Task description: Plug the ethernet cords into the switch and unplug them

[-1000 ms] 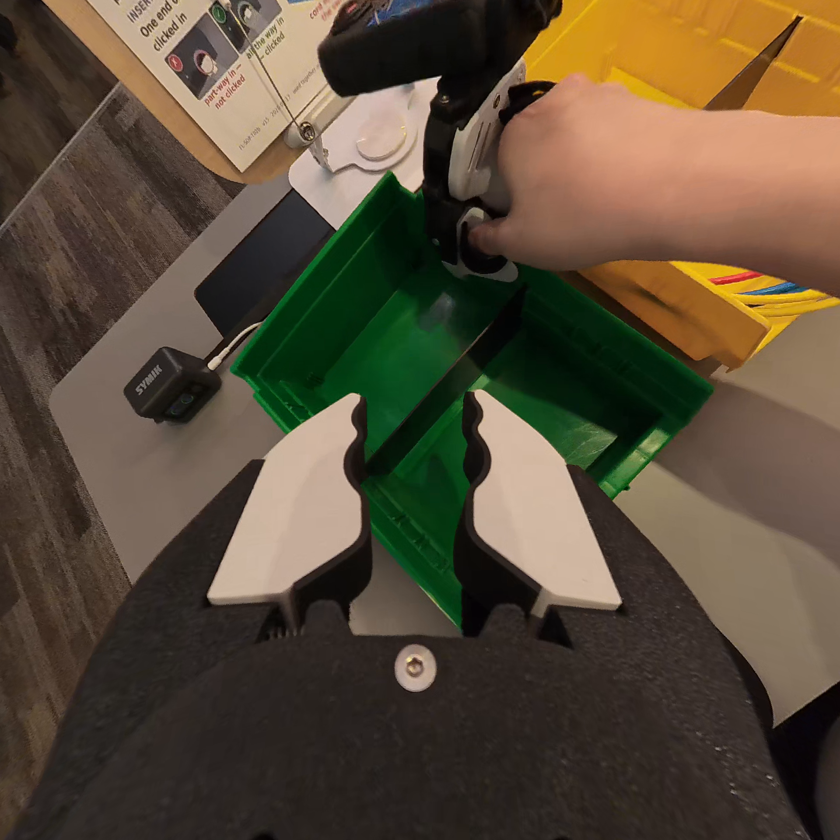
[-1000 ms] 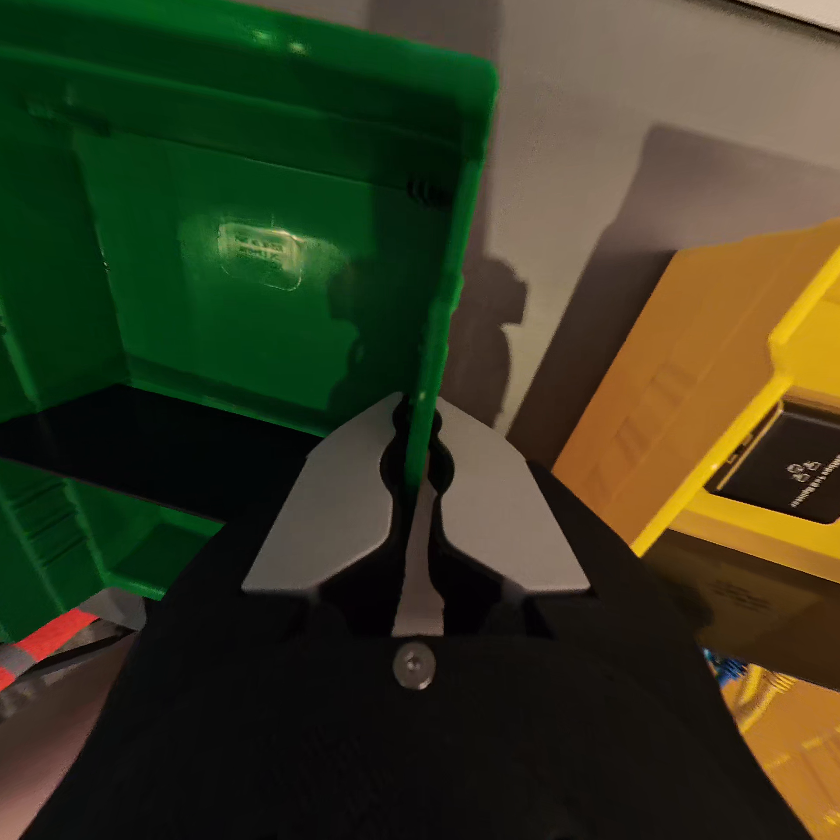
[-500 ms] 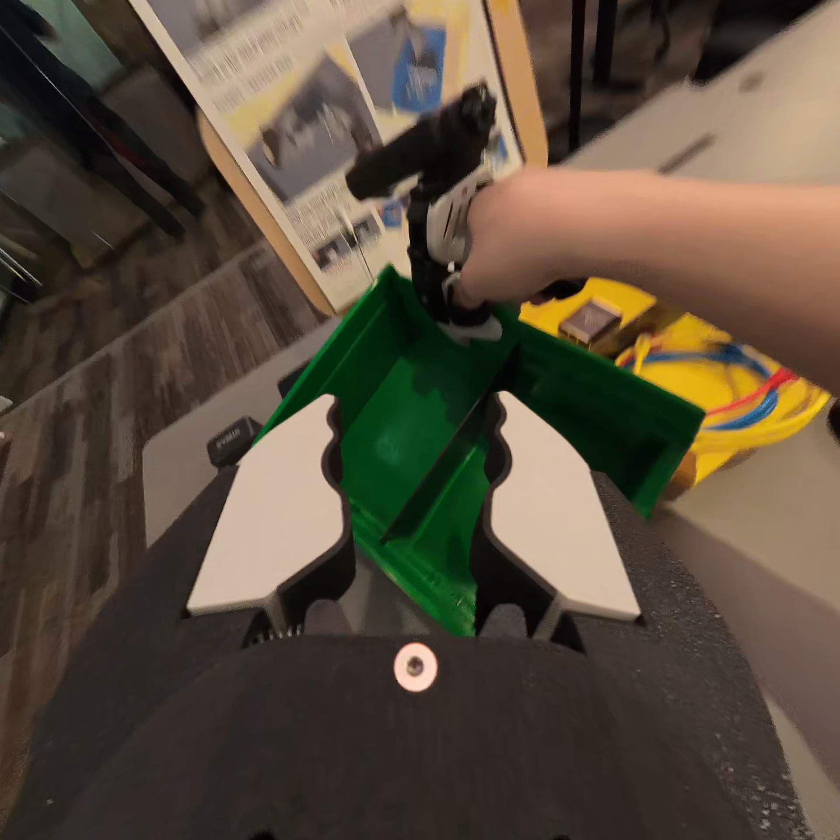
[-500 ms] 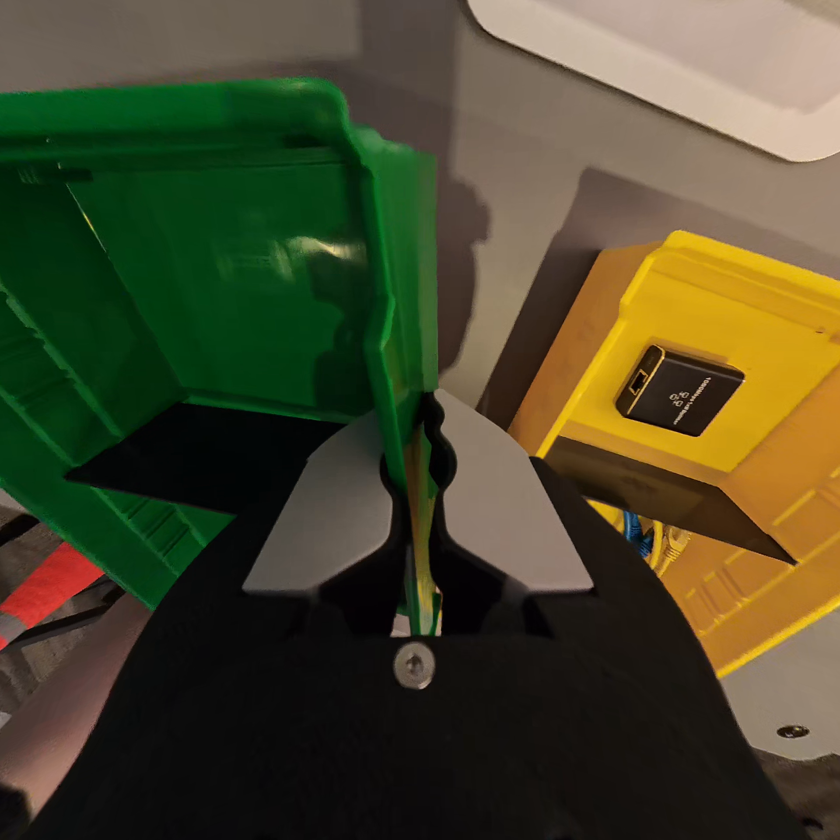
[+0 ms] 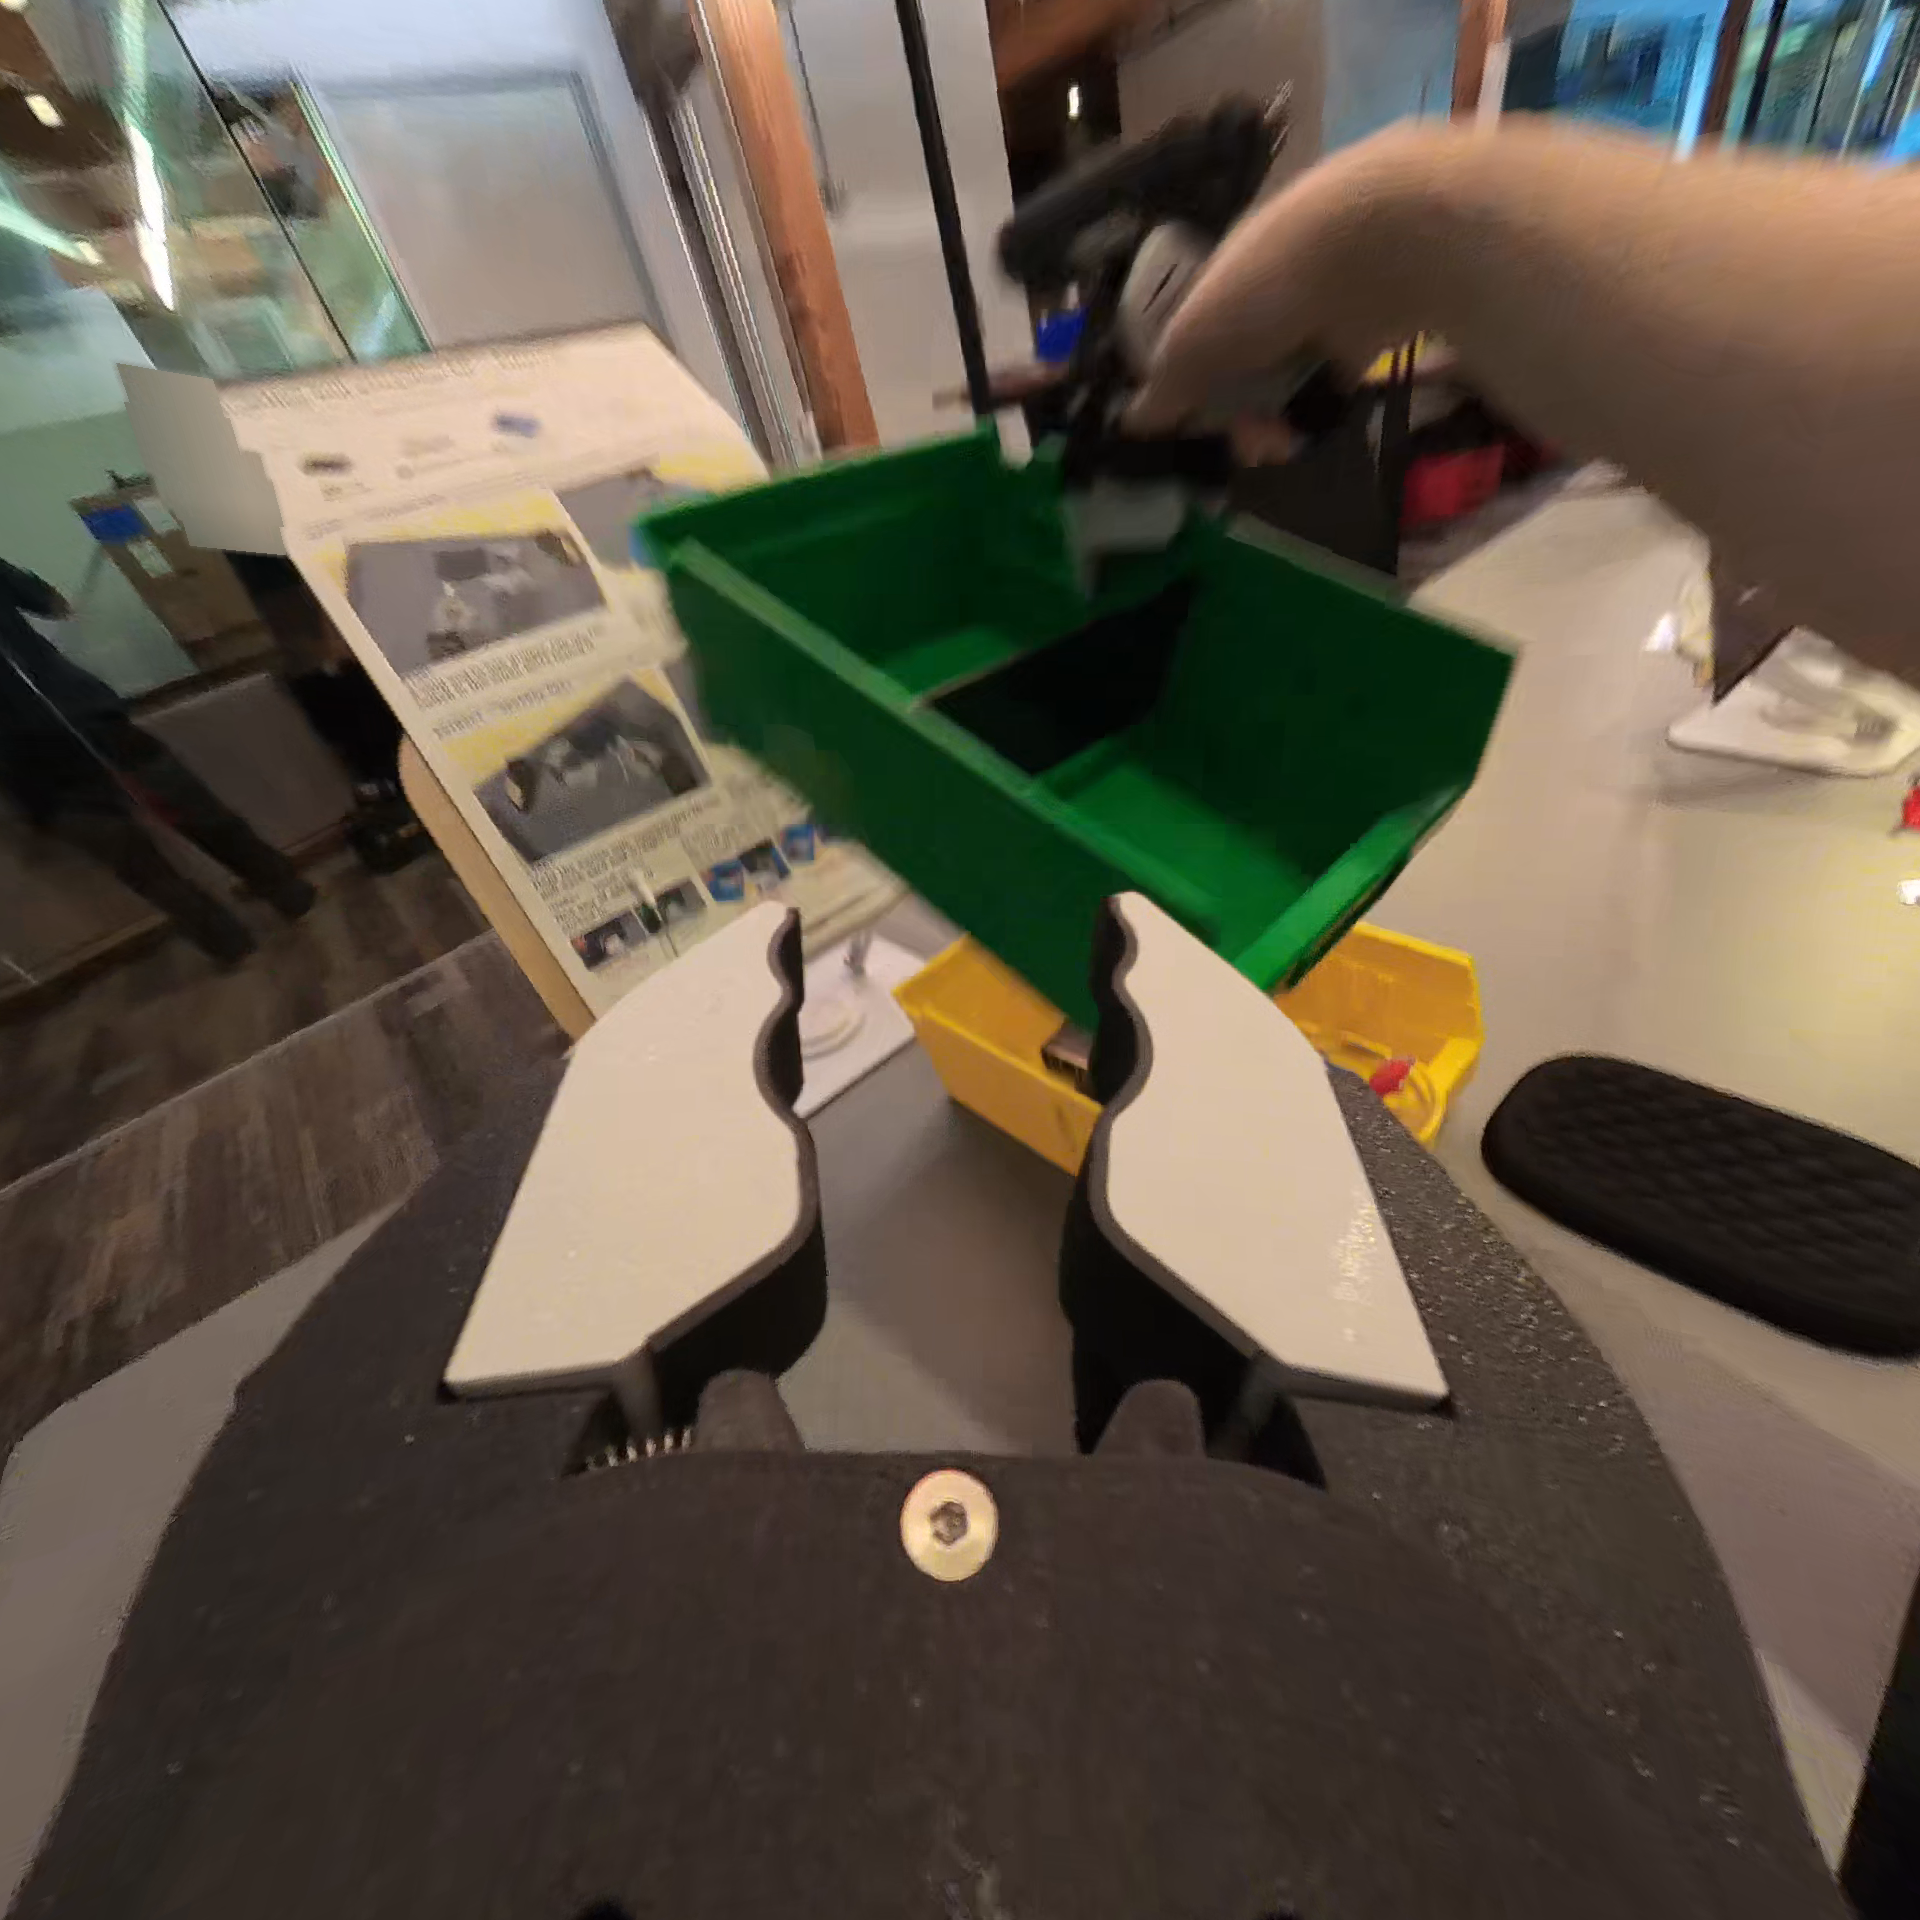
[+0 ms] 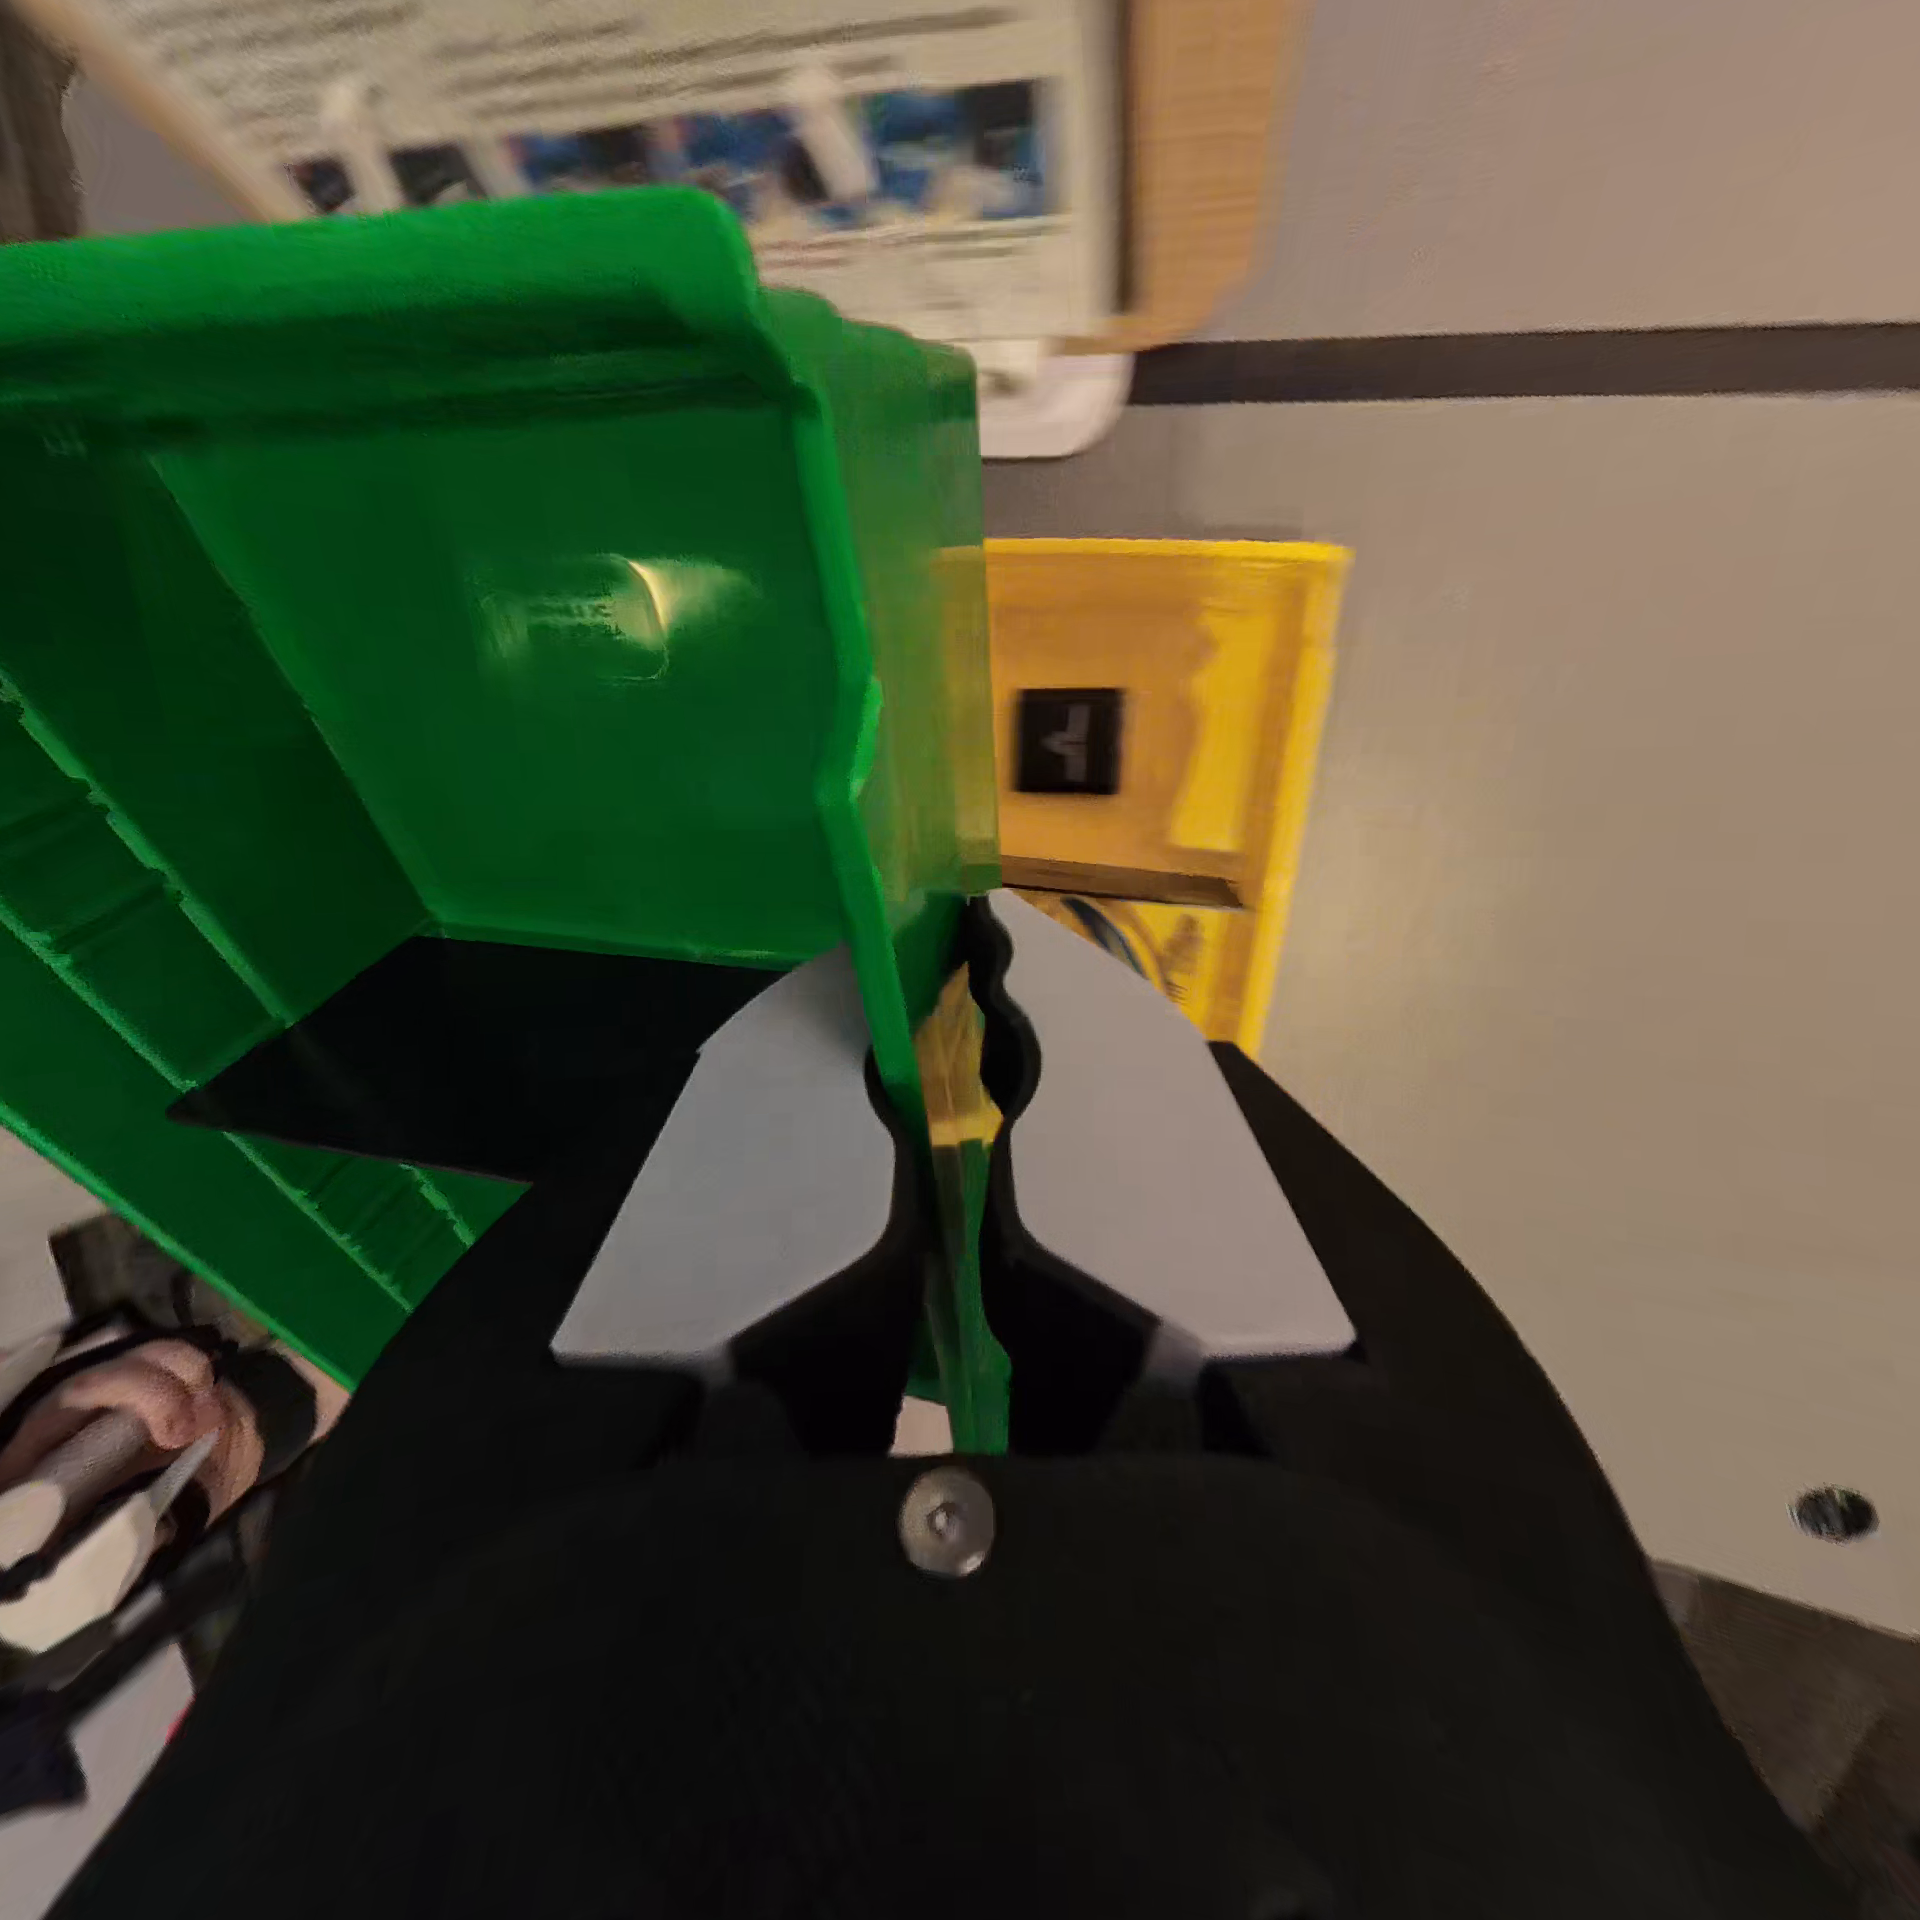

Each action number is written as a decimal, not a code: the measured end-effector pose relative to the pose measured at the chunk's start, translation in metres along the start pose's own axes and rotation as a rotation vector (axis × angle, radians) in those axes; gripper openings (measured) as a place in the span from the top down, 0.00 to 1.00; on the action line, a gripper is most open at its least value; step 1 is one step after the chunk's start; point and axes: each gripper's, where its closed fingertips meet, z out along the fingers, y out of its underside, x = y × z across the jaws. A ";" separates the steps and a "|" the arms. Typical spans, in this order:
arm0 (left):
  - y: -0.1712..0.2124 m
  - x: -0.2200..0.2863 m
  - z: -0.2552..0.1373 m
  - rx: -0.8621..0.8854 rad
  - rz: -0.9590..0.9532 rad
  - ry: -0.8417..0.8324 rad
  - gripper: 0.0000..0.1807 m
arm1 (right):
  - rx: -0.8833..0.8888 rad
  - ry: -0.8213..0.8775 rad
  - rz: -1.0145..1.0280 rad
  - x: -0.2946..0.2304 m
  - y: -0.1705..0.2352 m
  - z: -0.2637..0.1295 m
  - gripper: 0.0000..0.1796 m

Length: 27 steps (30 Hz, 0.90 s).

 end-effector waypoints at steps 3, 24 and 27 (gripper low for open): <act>0.028 -0.002 0.029 -0.146 0.018 0.018 0.75 | 0.047 0.084 0.157 0.090 0.018 -0.031 0.96; 0.238 0.070 0.187 -0.977 -0.288 0.367 0.63 | -0.204 0.185 0.285 0.353 0.126 0.038 0.94; 0.255 0.074 0.186 -1.051 -0.227 0.386 0.67 | -0.230 0.186 0.279 0.365 0.132 0.054 0.93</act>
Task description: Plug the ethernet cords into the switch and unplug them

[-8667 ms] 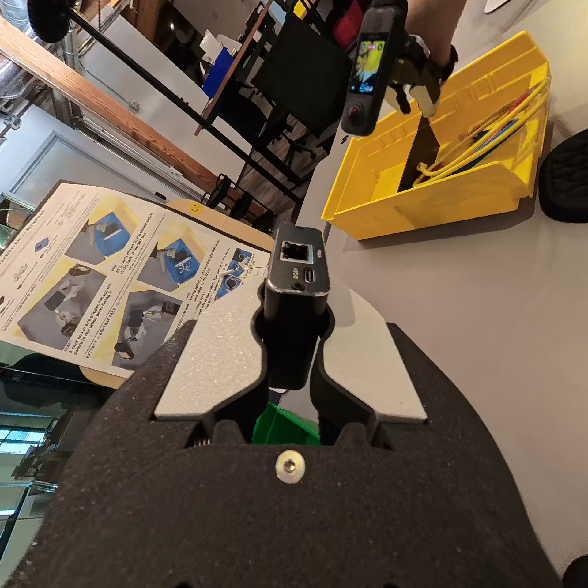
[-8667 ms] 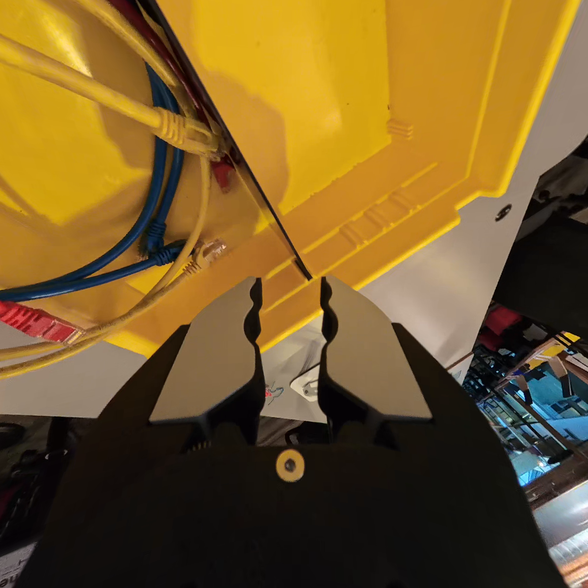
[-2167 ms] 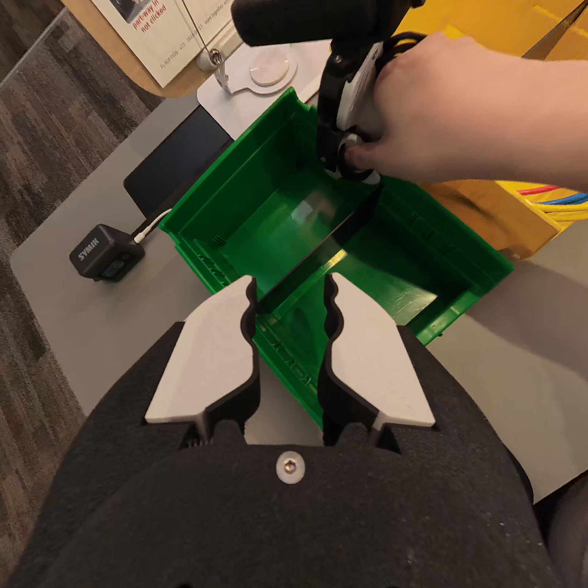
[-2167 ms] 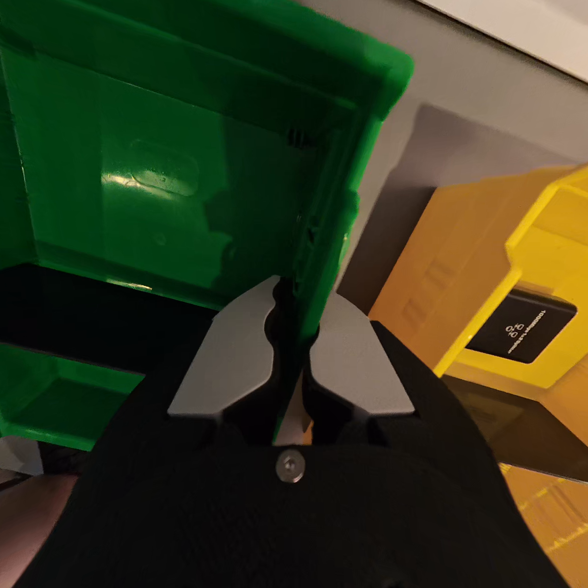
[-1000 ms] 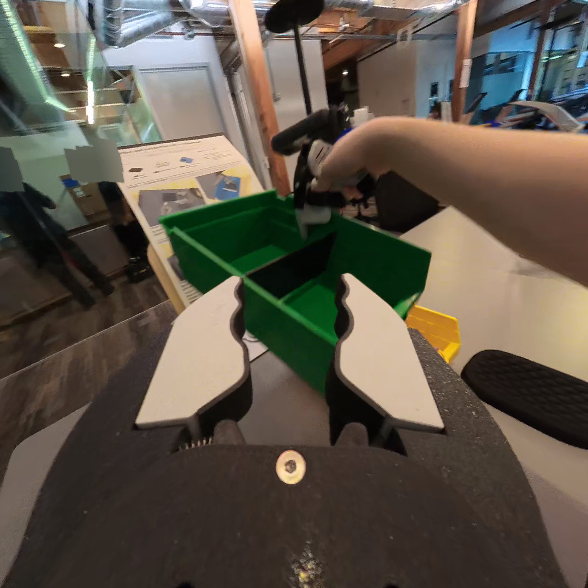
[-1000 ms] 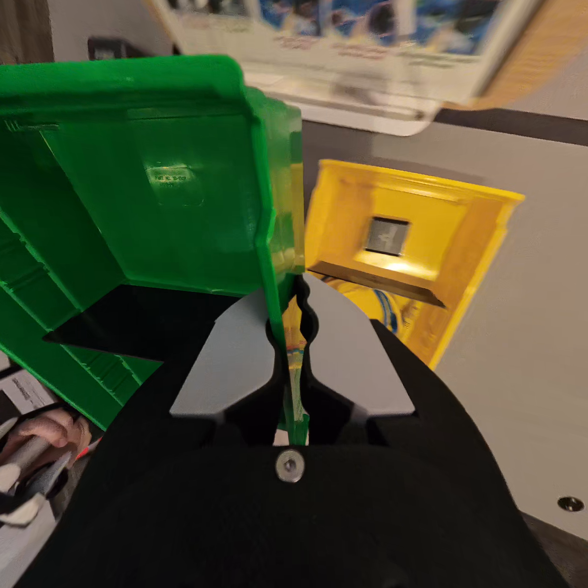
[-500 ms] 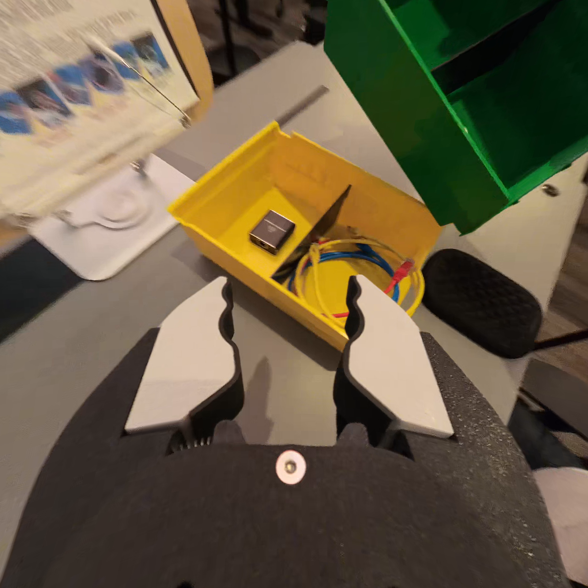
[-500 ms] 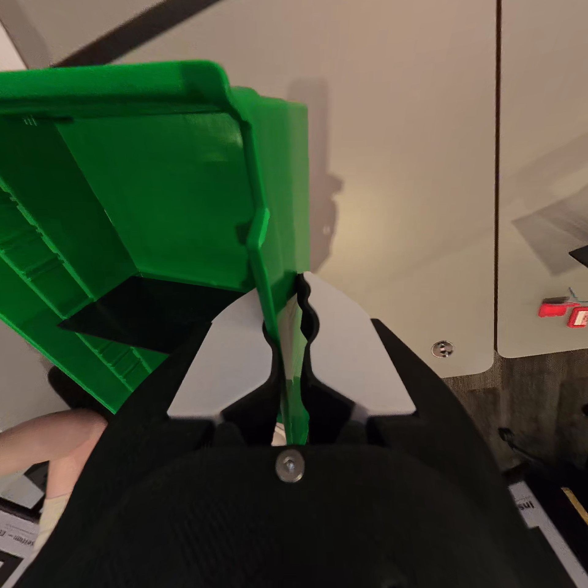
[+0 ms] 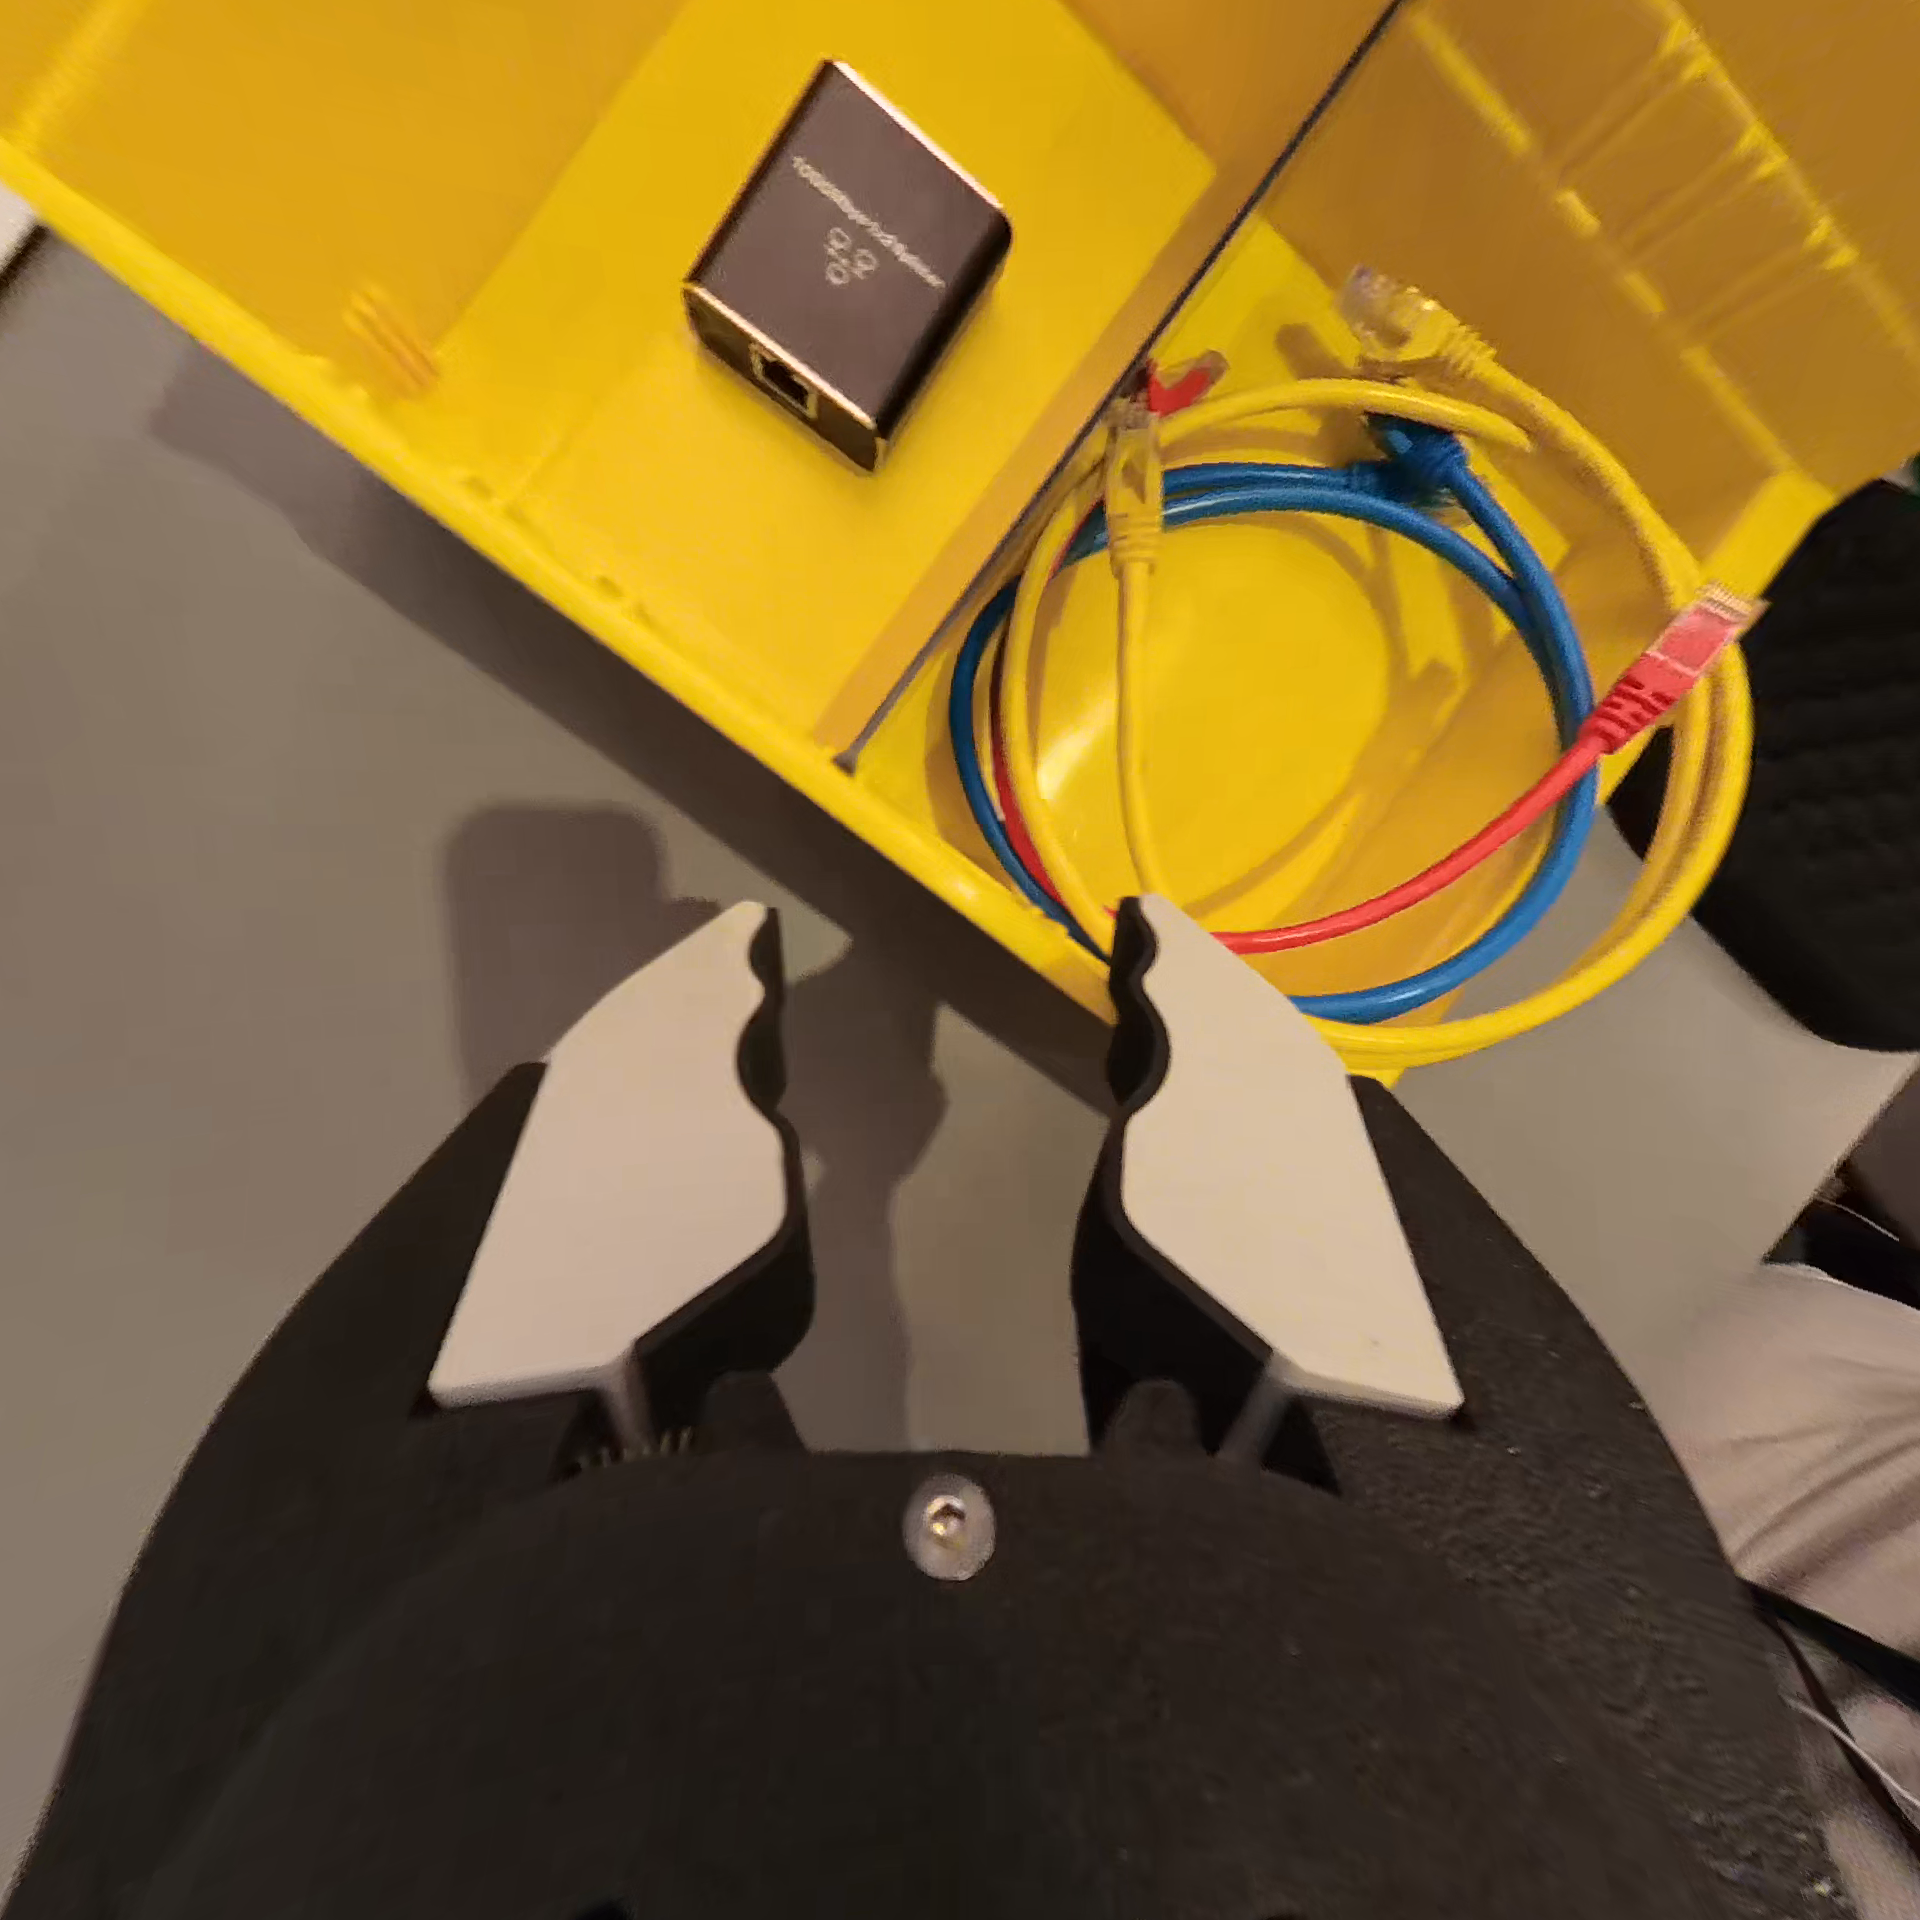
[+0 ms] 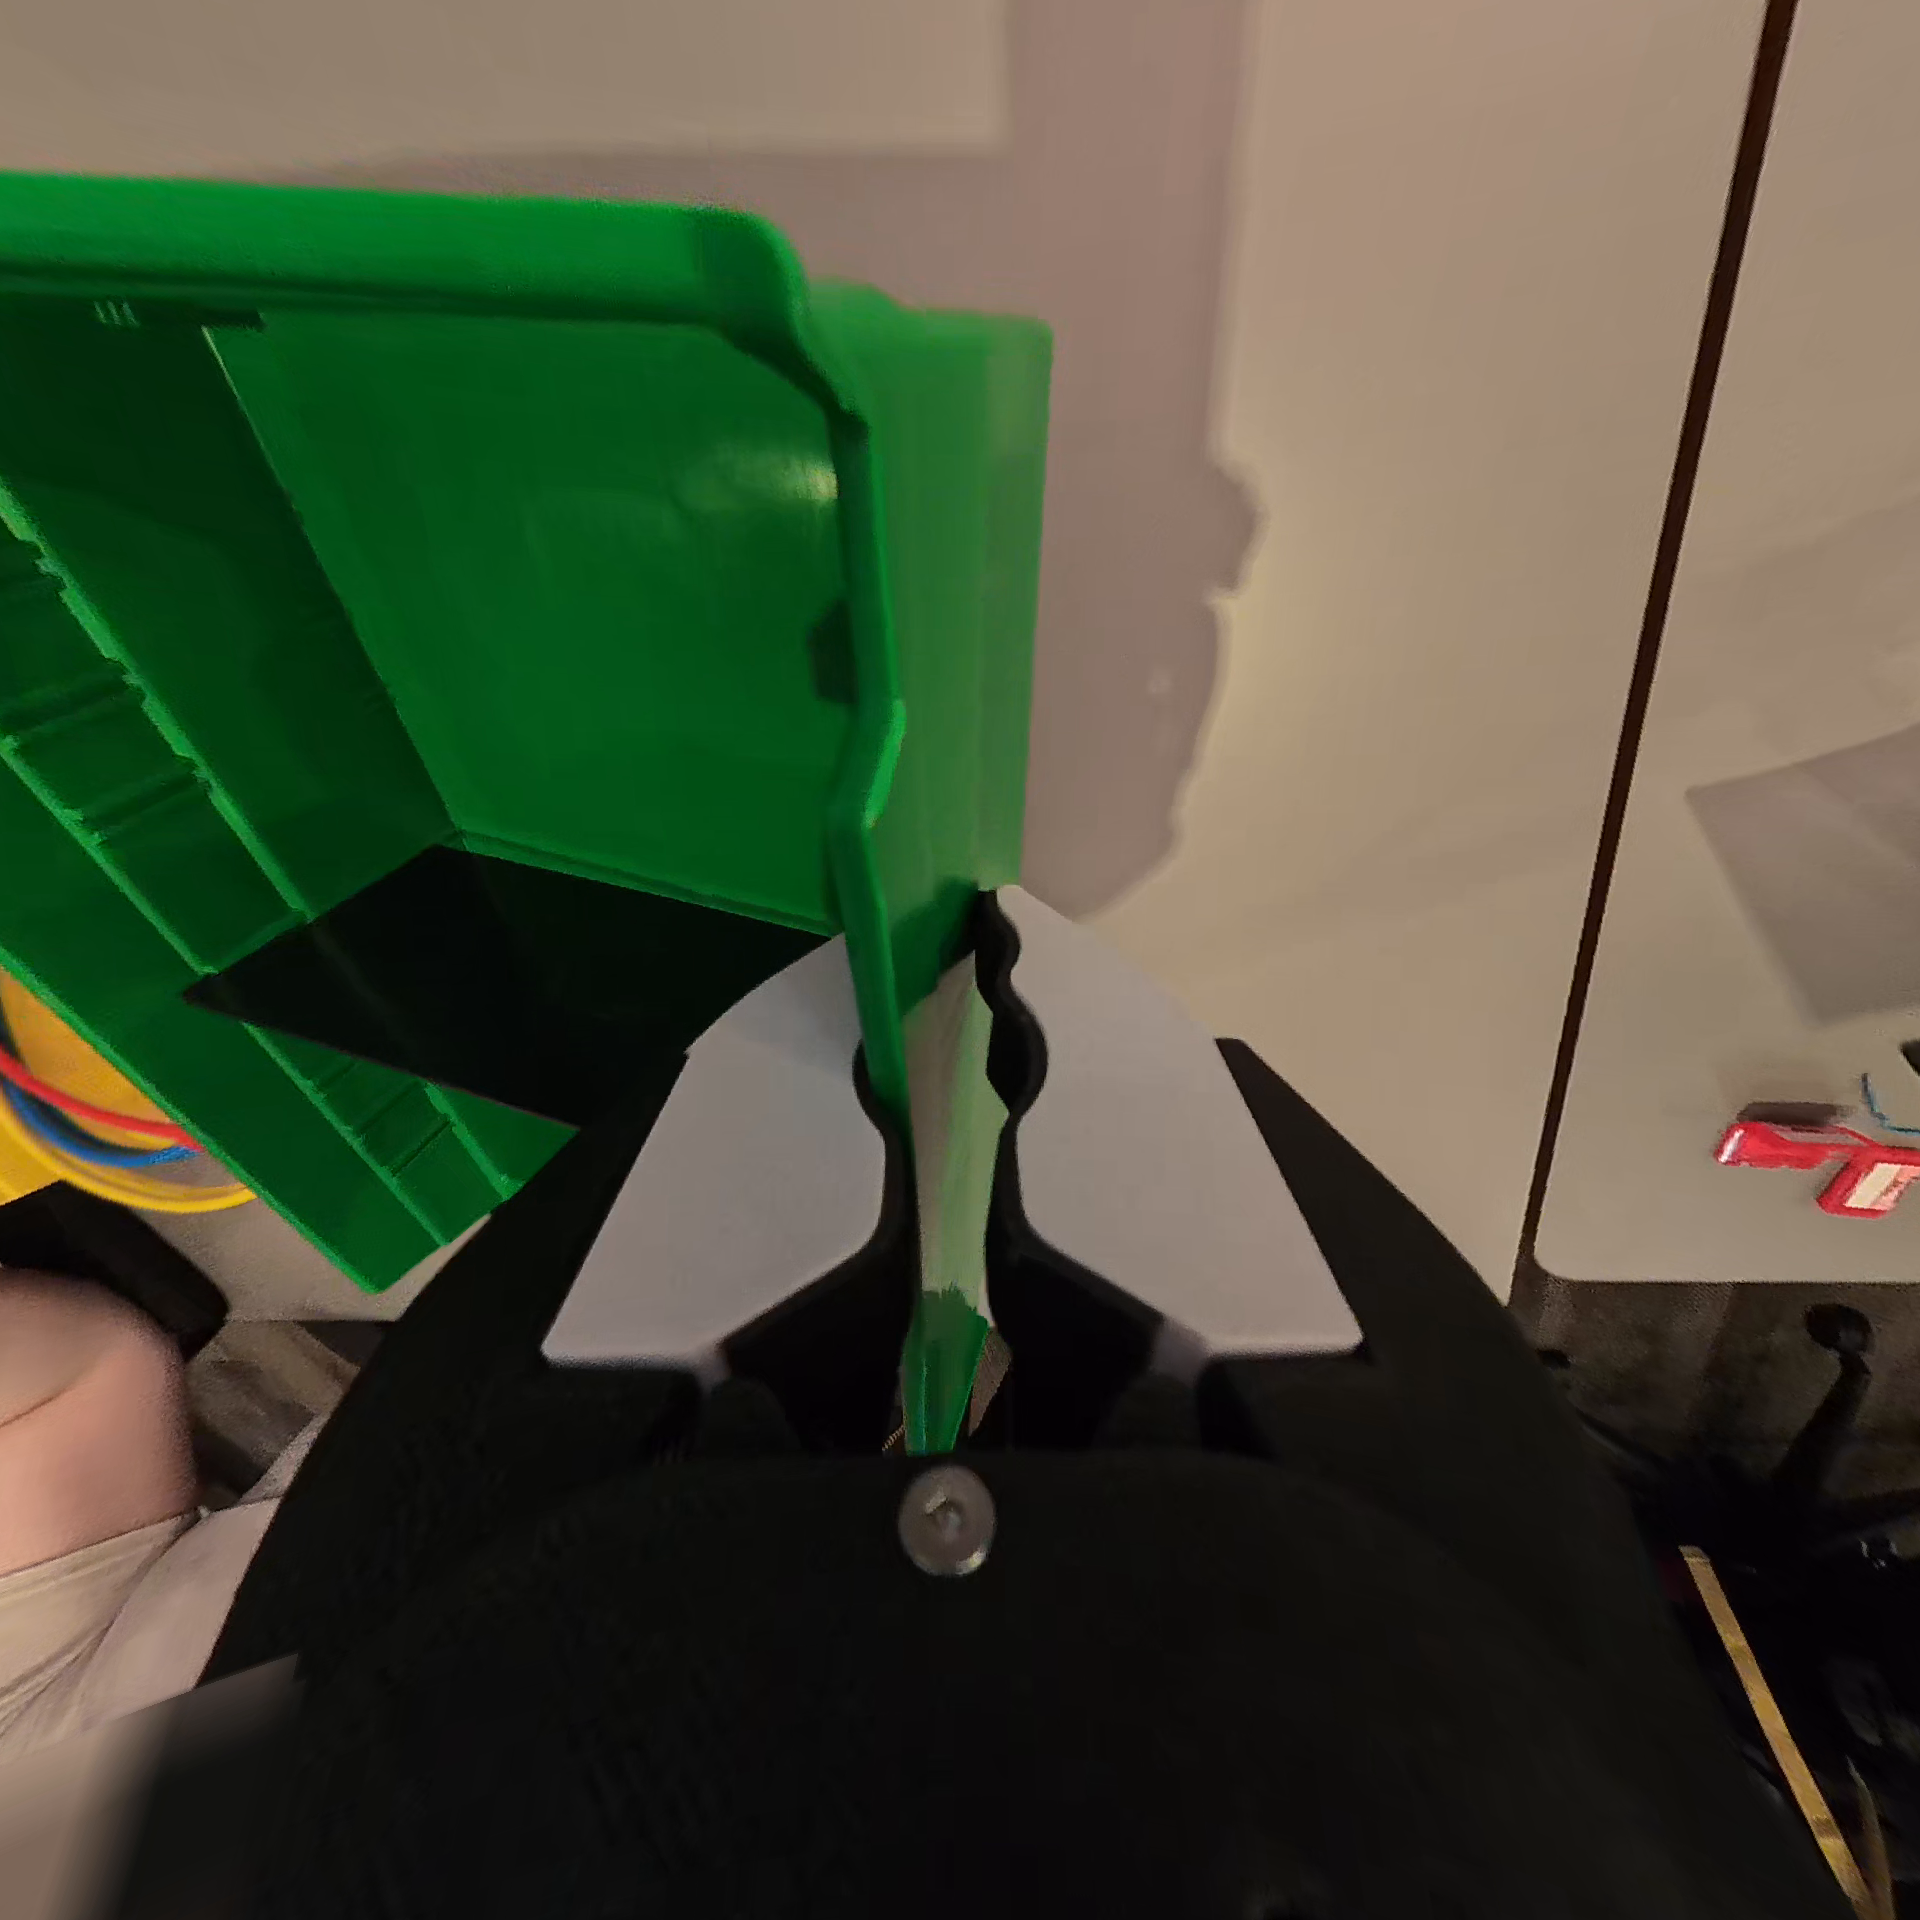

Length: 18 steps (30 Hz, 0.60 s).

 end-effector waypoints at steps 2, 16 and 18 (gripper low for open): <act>0.001 0.008 0.002 -0.008 -0.005 0.067 0.80 | -0.009 -0.003 -0.004 0.003 -0.001 0.011 0.93; 0.065 -0.130 -0.057 0.049 -0.390 -0.072 0.97 | -0.030 -0.123 -0.056 -0.062 -0.029 0.064 0.94; 0.082 -0.150 -0.069 0.067 -0.453 -0.109 0.98 | -0.053 -0.139 -0.076 -0.079 -0.031 0.076 0.94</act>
